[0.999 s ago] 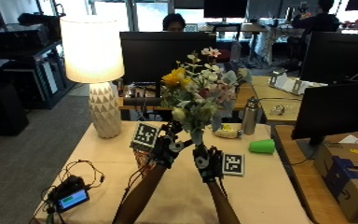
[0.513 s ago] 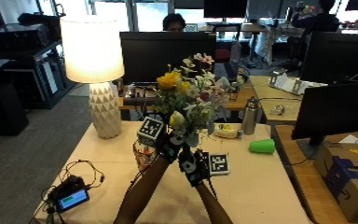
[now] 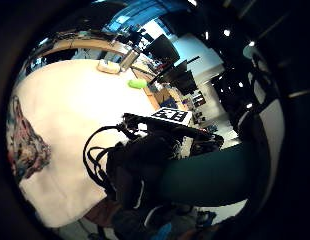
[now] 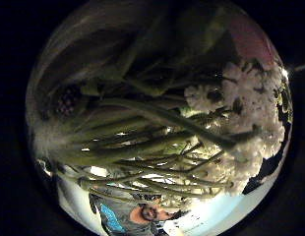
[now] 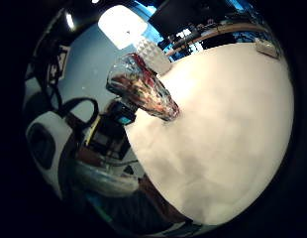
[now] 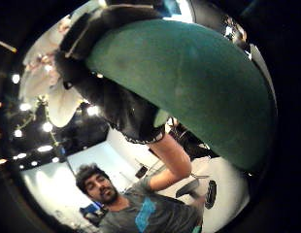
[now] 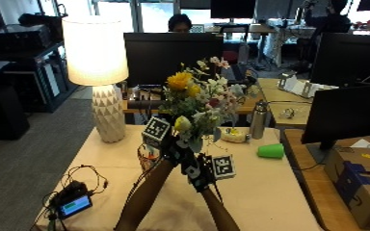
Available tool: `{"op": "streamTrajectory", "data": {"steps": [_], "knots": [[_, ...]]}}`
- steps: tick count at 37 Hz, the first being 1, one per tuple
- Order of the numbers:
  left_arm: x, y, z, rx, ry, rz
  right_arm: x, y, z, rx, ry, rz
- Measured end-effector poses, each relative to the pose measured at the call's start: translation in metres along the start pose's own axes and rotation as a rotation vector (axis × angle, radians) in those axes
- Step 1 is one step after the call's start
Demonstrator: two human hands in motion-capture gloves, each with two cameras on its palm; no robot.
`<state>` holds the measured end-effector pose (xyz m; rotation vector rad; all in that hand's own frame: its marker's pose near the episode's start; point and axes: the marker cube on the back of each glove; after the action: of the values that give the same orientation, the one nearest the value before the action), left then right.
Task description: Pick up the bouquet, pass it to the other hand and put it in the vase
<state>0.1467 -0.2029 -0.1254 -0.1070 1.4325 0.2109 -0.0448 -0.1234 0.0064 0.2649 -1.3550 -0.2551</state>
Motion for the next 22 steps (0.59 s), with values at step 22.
{"op": "streamTrajectory", "data": {"steps": [22], "knots": [[0.111,-0.005,-0.172,0.336,-0.238,0.344,0.044,0.044,-0.076,0.029,-0.004,0.095]]}}
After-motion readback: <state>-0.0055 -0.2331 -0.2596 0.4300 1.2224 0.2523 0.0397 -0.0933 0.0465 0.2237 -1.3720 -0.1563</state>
